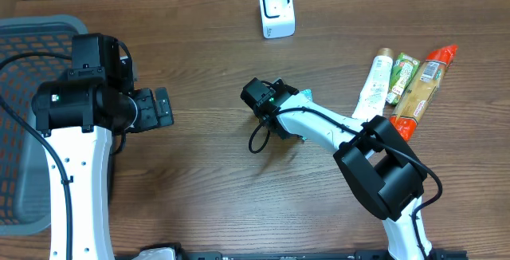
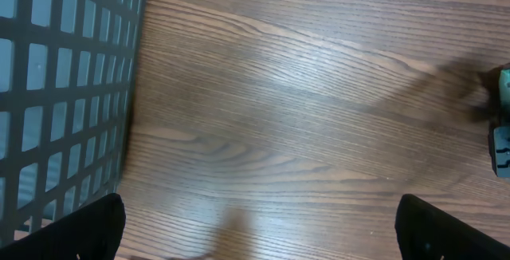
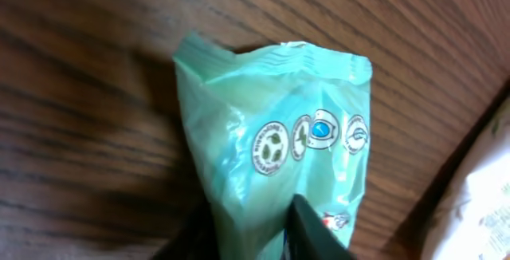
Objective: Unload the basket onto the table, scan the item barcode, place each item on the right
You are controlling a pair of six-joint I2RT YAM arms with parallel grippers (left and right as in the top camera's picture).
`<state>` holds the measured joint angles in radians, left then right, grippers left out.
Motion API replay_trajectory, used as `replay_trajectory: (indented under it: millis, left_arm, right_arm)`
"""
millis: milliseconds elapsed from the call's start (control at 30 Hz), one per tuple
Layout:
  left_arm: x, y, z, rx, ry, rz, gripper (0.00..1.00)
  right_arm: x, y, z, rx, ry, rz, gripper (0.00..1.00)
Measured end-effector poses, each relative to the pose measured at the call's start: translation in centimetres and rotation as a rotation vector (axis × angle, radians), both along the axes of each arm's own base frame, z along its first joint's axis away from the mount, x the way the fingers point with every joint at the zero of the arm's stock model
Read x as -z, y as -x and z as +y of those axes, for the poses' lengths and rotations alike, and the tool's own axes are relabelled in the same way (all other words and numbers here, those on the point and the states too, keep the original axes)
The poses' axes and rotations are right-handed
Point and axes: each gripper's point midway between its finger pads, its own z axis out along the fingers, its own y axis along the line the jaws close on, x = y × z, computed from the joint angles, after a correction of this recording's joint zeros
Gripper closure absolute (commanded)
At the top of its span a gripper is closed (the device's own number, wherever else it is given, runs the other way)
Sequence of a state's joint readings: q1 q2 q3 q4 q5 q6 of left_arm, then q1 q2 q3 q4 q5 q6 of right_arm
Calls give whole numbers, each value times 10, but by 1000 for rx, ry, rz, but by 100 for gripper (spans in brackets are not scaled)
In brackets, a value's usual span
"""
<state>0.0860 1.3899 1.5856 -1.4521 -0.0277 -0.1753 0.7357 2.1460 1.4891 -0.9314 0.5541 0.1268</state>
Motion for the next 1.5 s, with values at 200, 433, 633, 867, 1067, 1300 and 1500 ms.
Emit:
replay_trajectory:
  millis: [200,433,633,867,1067,1300,1500]
  left_arm:
    - [0,0,0,0,0,0,1]
    - [0,0,0,0,0,0,1]
    - [0,0,0,0,0,0,0]
    - [0,0,0,0,0,0,1]
    - [0,0,0,0,0,0,0]
    - [0,0,0,0,0,0,1]
    - [0,0,0,0,0,0,0]
  right_arm:
    - [-3,9,-9,11,38,38,96]
    - [-25,26,25,36,-138,208,96]
    - [-88,16,107,-54,-690,325,96]
    - [-118,17,114,-86,-1159,560,96]
    - [-68,29,92,49,-1238,735,96]
    - [-43,29,72,119,-1156,726,81]
    - [-24,24,51,183,-1008,667,67]
